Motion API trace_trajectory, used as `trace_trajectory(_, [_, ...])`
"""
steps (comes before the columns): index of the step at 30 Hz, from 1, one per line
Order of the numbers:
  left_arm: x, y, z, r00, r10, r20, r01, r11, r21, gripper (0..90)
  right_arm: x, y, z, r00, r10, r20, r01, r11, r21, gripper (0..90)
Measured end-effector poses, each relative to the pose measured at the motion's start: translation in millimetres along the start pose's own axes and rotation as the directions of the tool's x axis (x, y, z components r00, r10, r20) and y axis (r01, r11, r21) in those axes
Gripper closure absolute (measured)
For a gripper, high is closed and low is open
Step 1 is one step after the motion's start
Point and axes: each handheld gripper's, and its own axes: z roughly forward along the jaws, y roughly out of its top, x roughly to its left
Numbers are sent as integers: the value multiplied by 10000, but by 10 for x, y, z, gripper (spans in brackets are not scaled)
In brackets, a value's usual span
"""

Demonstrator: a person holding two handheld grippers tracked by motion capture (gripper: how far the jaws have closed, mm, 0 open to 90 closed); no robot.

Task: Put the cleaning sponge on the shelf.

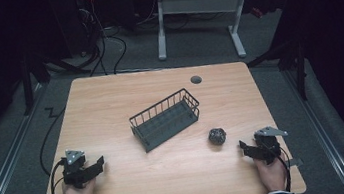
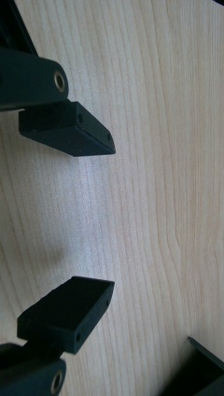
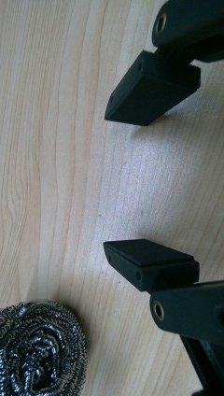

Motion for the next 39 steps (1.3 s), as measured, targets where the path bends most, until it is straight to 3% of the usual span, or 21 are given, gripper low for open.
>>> trace_trajectory(4, [-3,0,35,9998,-63,167,62,10000,67,295,0,0,0,10000,3,-1,-3,10000,-1,320])
trace_trajectory(11, [-10,0,52,10000,-14,11,14,10000,27,295,0,0,0,10000,1,0,-1,10000,-1,320])
trace_trajectory(21, [-57,0,67,9991,302,-298,-299,9995,99,287,-2,1,1,10000,-14,-8,14,10000,-2,319])
trace_trajectory(24, [-98,2,78,9968,610,-514,-598,9979,242,280,-1,1,0,10000,-17,-54,17,10000,13,310])
trace_trajectory(39, [-103,0,79,9971,581,-485,-569,9980,259,255,9,10,-41,9988,-142,-462,157,9993,338,276])
